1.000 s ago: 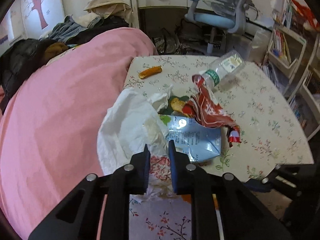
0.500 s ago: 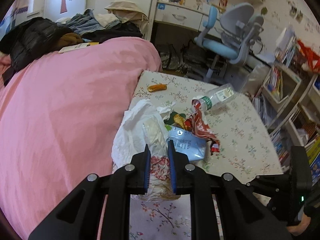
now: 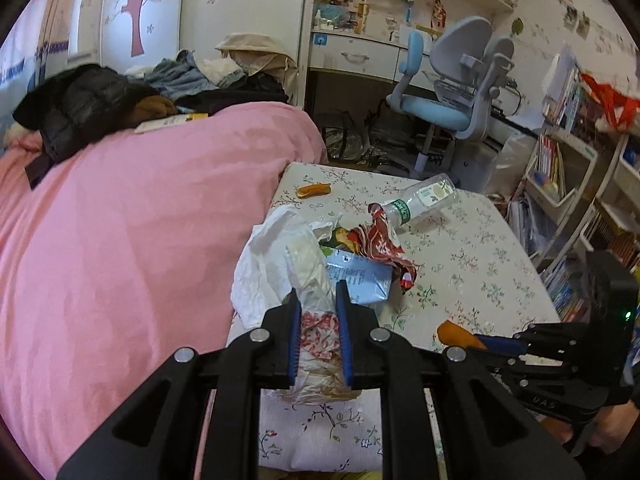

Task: Collect trash
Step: 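Carry the bag and peel to the yellow bin and open both tools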

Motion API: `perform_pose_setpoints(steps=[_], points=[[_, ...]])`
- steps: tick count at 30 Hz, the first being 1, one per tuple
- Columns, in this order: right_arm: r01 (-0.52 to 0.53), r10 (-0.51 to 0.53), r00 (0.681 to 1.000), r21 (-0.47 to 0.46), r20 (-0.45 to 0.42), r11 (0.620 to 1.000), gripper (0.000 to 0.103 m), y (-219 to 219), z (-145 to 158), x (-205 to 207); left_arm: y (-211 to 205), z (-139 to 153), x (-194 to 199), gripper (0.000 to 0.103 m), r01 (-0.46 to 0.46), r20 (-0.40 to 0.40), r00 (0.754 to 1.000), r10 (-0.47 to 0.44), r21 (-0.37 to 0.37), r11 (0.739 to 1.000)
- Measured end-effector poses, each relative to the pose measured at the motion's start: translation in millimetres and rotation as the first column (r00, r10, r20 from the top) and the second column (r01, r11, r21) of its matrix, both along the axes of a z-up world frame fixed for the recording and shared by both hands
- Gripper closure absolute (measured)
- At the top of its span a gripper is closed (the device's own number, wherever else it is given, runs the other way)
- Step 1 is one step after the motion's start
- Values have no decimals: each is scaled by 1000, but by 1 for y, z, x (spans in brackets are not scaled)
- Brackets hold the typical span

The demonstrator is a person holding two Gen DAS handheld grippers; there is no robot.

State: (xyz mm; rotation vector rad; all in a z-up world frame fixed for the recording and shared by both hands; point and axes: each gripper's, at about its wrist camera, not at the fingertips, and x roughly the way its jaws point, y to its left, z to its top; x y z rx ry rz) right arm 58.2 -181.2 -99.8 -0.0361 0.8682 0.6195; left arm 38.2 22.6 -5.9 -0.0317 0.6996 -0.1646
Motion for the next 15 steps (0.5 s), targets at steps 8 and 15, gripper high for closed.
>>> perform_pose_setpoints(steps=[8,15], points=[[-20,20,1000,44,-7,999,88,6,2,-22,-13,-1,-10,86,17,24,1000,-19,62,998],[-77,79,997,59,-26,995,88,13,3,-57,-19,-3,-17,86,28,29,999,-30,80,996]])
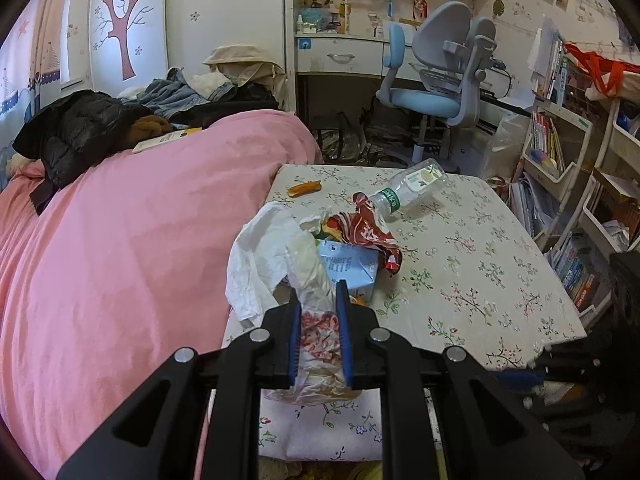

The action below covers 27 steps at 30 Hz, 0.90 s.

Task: Collect trash
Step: 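Carry the bag and peel to the yellow bin and open both tools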

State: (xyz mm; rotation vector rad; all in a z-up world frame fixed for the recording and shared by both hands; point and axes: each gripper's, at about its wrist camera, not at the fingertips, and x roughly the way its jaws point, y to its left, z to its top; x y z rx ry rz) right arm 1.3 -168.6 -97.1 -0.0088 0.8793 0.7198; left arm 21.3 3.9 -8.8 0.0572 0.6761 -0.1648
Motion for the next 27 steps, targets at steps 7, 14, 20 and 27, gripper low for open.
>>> perform_pose_setpoints(steps=[7,14,20,27], points=[[-75,73,997,-55,-36,996,88,10,-11,-46,-4,-1,-7,86,10,-1,1000,-10,5,1000],[-141,124,985,-152,-116,978,72,19,-38,-85,-9,-4,-15,86,17,-11,1000,-17,-3,1000],[-28,18,993,-85,-120,996,58,-5,-31,-80,-14,-9,-27,86,28,-32,999,-29,-17,999],[170,-170,980,-14,-102,985,45,-38,-19,-61,-34,-28,-51,86,77,-109,991,-79,-26,997]])
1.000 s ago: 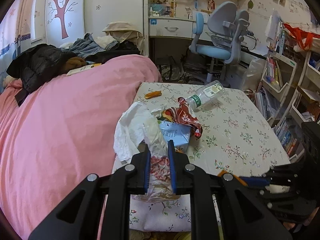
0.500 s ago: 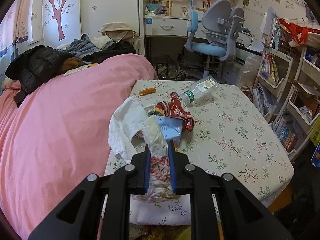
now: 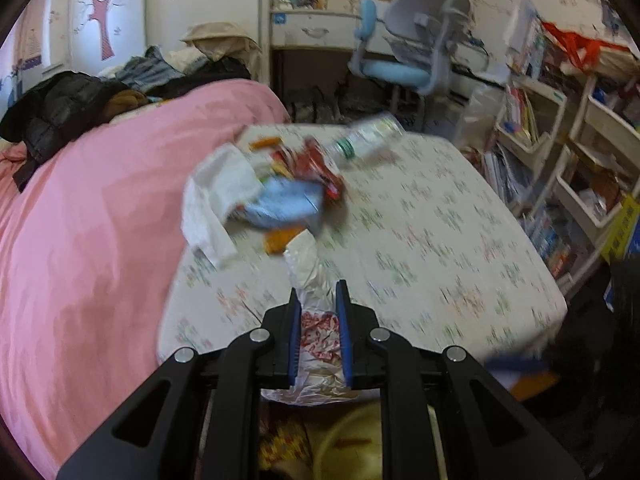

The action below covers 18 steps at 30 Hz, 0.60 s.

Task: Collect trash
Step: 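Carry the bag and peel to the yellow bin and open both tools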

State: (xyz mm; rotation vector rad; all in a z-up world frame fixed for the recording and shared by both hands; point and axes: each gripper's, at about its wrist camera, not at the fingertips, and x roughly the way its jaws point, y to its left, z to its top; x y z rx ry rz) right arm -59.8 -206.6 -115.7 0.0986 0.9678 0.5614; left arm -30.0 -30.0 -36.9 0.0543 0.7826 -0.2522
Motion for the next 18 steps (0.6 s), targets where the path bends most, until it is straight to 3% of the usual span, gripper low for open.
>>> perform_pose_setpoints(steps=[3,7,9,10,11,14,18], points=[[73,-74,997,30,22,997,44,-16,8,5,-17,-17,-16,86,51,-63,997,-51,5,999],[161,-164,983,45,81,986,42,-34,19,4,-40,-43,-37,84,135,-183,975,-129,19,991],[184,-188,977,52,99,982,40,-38,21,4,-54,-56,-49,65,191,-240,956,-170,66,979],[192,-196,975,54,104,980,38,-40,22,5,-59,-58,-54,51,202,-235,957,-173,104,974],[198,-203,973,55,108,979,38,-40,21,5,-61,-59,-57,47,207,-225,958,-176,124,970],[210,-214,971,51,104,976,36,-41,18,6,-57,-52,-58,36,190,-186,969,-165,128,973],[221,-225,970,49,88,974,32,-43,12,8,-32,-42,-47,32,53,-143,989,-43,67,996]])
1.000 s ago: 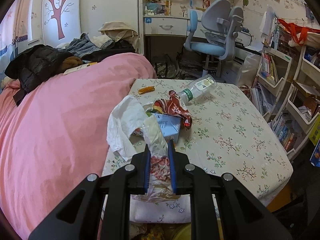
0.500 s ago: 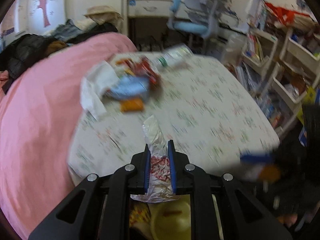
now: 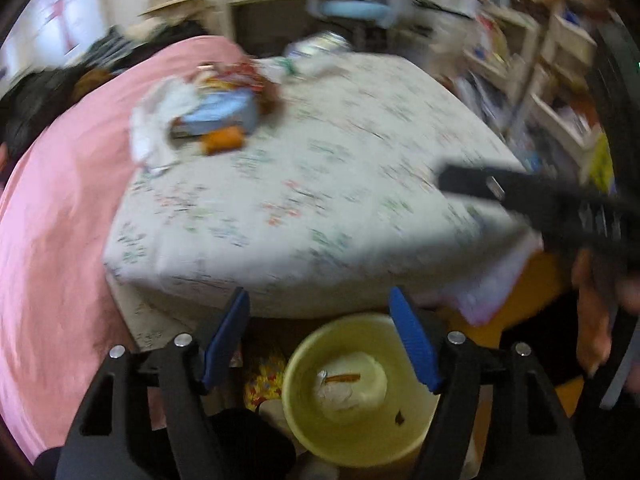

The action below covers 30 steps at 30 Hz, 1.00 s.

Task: Collect trash
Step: 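Carry the bag and peel to the yellow bin and open both tools, then move both tools back toward the remaining trash on the table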

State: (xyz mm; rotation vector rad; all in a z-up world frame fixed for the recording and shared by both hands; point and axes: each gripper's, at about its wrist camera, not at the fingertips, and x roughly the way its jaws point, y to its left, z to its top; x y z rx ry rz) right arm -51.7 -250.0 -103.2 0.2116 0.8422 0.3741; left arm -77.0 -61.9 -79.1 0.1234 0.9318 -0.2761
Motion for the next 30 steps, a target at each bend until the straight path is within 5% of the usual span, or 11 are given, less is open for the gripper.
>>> perform_pose_setpoints(steps=[4,10,23,30], points=[[1,-1,999,-2,-32,1000,31,1,-9,3,29,7,7,29,-148,13,989,150,-88,985],[-11,10,999,-25,-43,1000,31,7,-14,3,50,16,2,27,-247,44,965,259,-181,952],[-15,14,999,-15,-34,1000,31,9,-12,1,60,18,14,25,-314,53,943,329,-192,930],[-28,27,999,-33,-19,999,30,15,-10,0,78,44,35,23,-330,121,925,360,-212,920]])
